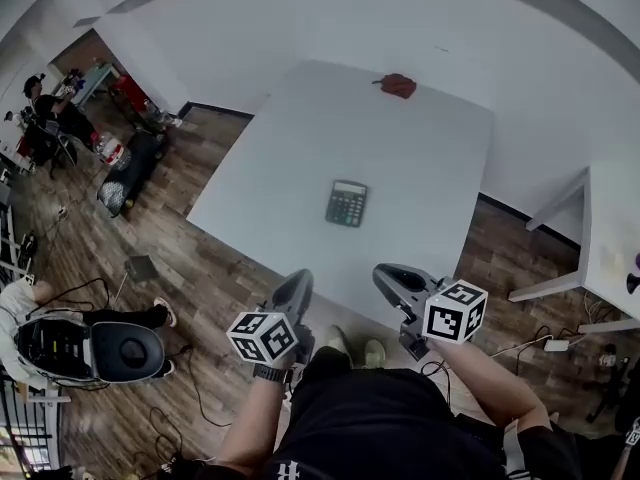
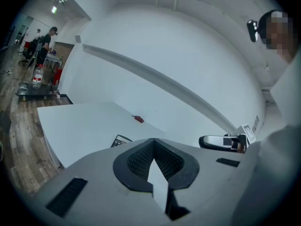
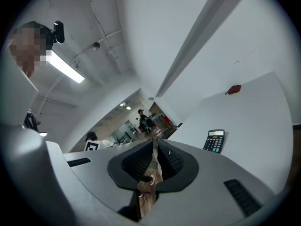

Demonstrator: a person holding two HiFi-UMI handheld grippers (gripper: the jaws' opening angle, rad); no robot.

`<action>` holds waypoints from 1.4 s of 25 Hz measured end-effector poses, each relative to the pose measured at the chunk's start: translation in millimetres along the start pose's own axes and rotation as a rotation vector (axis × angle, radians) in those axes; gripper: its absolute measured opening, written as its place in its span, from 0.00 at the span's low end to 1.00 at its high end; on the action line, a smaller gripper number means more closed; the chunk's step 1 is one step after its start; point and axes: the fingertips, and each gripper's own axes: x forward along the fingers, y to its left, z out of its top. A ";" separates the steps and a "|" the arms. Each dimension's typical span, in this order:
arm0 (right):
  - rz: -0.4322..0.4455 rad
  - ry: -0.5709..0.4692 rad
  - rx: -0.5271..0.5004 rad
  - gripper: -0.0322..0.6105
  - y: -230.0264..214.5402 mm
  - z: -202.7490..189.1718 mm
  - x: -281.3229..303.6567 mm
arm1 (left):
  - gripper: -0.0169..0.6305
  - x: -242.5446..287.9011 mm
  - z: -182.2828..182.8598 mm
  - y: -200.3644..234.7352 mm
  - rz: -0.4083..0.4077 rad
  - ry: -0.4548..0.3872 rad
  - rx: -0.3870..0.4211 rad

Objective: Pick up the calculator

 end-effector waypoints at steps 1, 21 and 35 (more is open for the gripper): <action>-0.014 0.002 0.005 0.07 -7.9 1.5 3.5 | 0.03 8.1 2.6 5.9 -0.001 0.003 -0.003; -0.395 0.012 0.269 0.20 -183.8 -19.3 121.2 | 0.04 193.9 -17.0 166.5 -0.208 0.348 -0.166; -0.457 0.151 0.459 0.21 -304.7 -67.1 151.0 | 0.18 280.5 -57.5 203.0 -0.261 0.507 -0.282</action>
